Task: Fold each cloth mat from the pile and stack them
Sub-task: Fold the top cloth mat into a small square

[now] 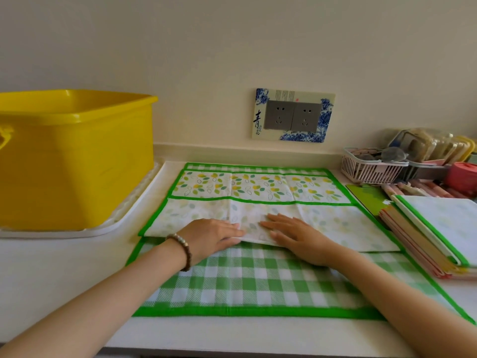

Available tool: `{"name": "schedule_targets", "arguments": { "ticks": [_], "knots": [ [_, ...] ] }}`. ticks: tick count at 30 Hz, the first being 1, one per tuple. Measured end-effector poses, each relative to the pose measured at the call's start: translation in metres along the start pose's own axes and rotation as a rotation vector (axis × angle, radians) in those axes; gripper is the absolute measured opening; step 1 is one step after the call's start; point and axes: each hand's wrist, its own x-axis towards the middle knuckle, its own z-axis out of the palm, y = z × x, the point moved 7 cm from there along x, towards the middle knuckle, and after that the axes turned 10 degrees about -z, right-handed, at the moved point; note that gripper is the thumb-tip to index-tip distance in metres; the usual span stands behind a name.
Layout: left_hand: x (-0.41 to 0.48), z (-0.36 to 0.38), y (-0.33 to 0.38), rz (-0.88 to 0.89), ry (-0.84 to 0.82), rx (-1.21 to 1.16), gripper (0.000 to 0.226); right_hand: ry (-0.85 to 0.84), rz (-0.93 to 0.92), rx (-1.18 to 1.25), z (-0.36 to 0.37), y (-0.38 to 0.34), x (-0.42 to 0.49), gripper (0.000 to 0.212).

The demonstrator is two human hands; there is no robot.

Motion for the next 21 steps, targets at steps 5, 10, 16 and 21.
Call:
{"name": "schedule_targets", "arguments": {
  "ticks": [5,10,16,21],
  "knots": [
    [0.0,0.001,-0.002,-0.006,0.01,-0.063,0.038,-0.02,-0.039,0.052,-0.009,0.003,-0.03,0.056],
    [-0.001,-0.003,-0.005,-0.052,-0.032,-0.116,0.041,-0.008,-0.015,0.037,-0.013,0.017,-0.046,0.053],
    [-0.002,-0.017,0.0,-0.095,-0.034,-0.144,0.039,0.07,0.063,0.109,-0.028,0.03,-0.051,0.035],
    [-0.003,-0.03,-0.006,-0.084,-0.068,-0.303,0.037,0.032,0.155,0.093,-0.057,0.026,-0.059,0.02]
  ]
}}
